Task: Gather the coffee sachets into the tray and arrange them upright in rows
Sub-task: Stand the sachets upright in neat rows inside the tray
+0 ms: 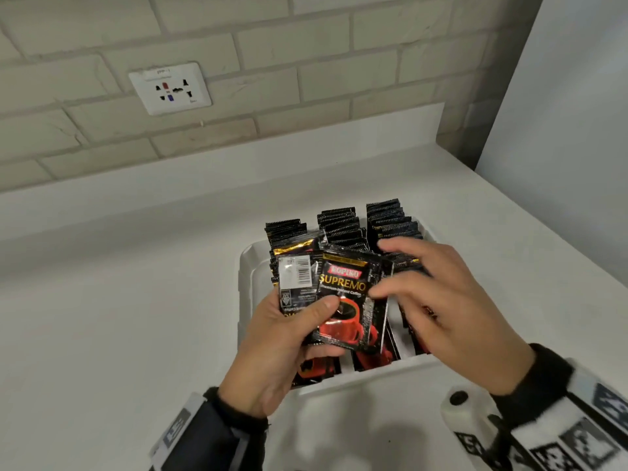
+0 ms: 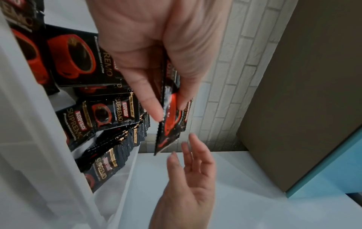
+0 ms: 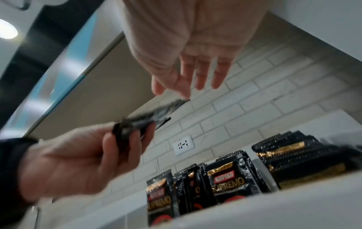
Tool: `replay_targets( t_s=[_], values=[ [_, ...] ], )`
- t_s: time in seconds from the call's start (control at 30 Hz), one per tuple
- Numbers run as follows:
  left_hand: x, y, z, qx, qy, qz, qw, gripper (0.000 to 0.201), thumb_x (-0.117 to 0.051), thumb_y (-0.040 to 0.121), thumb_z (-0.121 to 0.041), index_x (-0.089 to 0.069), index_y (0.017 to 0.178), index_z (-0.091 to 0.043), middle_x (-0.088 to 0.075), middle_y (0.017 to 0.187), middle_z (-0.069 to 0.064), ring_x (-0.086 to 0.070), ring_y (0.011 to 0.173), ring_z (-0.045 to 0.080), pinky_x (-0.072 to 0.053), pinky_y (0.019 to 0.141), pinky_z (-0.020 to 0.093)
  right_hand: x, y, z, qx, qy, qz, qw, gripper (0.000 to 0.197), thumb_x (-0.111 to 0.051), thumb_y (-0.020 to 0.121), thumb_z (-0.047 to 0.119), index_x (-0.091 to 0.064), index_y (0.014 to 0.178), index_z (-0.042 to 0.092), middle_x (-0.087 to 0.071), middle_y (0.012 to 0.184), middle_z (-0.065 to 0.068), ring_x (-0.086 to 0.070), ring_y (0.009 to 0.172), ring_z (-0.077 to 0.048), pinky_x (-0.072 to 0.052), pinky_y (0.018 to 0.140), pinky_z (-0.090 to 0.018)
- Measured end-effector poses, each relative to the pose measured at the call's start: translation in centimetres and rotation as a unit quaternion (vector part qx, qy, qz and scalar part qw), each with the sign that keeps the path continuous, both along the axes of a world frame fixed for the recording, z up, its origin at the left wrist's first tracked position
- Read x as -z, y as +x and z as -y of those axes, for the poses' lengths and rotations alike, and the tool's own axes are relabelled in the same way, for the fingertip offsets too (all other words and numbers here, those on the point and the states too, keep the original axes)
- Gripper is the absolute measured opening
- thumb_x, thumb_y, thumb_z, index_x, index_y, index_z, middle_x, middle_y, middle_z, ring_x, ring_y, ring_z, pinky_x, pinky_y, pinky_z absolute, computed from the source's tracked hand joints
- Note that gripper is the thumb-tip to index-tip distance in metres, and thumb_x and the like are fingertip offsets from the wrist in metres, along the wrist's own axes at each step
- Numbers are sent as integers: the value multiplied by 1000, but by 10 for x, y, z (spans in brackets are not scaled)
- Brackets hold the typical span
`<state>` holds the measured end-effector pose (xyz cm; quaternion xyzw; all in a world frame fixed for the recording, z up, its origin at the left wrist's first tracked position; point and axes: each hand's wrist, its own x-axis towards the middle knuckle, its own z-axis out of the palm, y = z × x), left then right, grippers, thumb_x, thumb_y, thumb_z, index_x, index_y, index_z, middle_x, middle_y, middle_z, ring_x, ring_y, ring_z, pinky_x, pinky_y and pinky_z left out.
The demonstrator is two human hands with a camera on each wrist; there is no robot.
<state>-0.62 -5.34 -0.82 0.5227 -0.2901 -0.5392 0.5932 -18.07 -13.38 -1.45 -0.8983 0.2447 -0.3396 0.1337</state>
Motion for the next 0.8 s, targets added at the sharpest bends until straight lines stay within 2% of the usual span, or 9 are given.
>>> replay_targets(
  t_s=[0.13, 0.2, 0.27, 0.33, 0.4, 0.5, 0.63, 0.7, 0.8],
  values=[
    [3, 4, 0, -27, -19, 60, 998, 36, -67, 62, -12, -62, 97, -20, -74, 82, 3, -71, 65, 20, -53, 43, 22, -12, -4, -1, 0, 203, 140, 969, 28, -43, 78, 24, -51, 100, 40, -51, 120, 23, -49, 115, 0, -38, 94, -12],
    [4, 3, 0, -21, -24, 95, 995, 36, -68, 63, -13, -61, 97, -21, -74, 81, 0, -71, 67, 19, -55, 47, 23, -26, -1, 0, 24, 265, 114, 957, 28, -54, 74, 40, -48, 100, 48, -52, 114, 28, -51, 107, 4, -42, 86, -12],
    [2, 1, -1, -14, -39, 127, 991, 34, -68, 66, -10, -61, 94, -27, -74, 82, -3, -72, 69, 19, -57, 52, 27, -39, 7, 2, 25, 299, 10, 954, 47, -65, 68, 43, -38, 104, 55, -50, 111, 29, -50, 102, 7, -44, 82, -12],
    [-2, 1, -2, -11, -57, 153, 986, 35, -69, 66, -9, -60, 93, -29, -74, 81, -7, -71, 69, 16, -58, 55, 29, -48, 17, 6, 0, 312, -65, 948, 58, -69, 73, 34, -33, 114, 54, -53, 103, 25, -54, 92, 7, -45, 77, -11],
    [-5, 5, -4, -13, -72, 171, 983, 35, -69, 63, -13, -60, 95, -26, -74, 79, -10, -71, 68, 12, -57, 54, 25, -54, 26, 10, -9, 316, -79, 945, 54, -70, 78, 22, -41, 116, 47, -60, 93, 18, -58, 77, 8, -45, 67, -7],
    [-9, 16, -8, -40, -92, 183, 978, 38, -67, 61, -18, -61, 99, -21, -74, 84, -6, -71, 70, 13, -56, 51, 22, -64, 38, 15, -20, 304, -100, 947, 35, -70, 79, 19, -55, 103, 40, -63, 90, 13, -57, 68, 5, -41, 63, -11],
    [-10, 42, -13, -102, -96, 161, 977, 31, -64, 64, -26, -63, 95, -23, -74, 83, -4, -70, 67, 10, -54, 48, 20, -75, 52, 23, -35, 287, -100, 952, 25, -71, 78, 16, -56, 84, 36, -64, 90, 11, -56, 68, 2, -46, 69, -16],
    [-10, 57, -19, -133, -108, 153, 973, 44, -73, 60, -41, -62, 98, -23, -74, 86, 1, -70, 67, 11, -53, 48, 20, -76, 60, 28, -30, 264, -114, 957, 25, -70, 79, 16, -54, 82, 35, -63, 91, 12, -54, 70, 2, -47, 73, -21],
    [-10, 73, -26, -170, -115, 155, 966, 79, -80, 38, -65, -63, 102, -22, -74, 87, 1, -71, 70, 13, -53, 49, 20, -66, 74, 31, -37, 231, -194, 953, 23, -68, 82, 16, -51, 86, 32, -60, 97, 11, -51, 74, 3, -44, 71, -19]
  ],
)
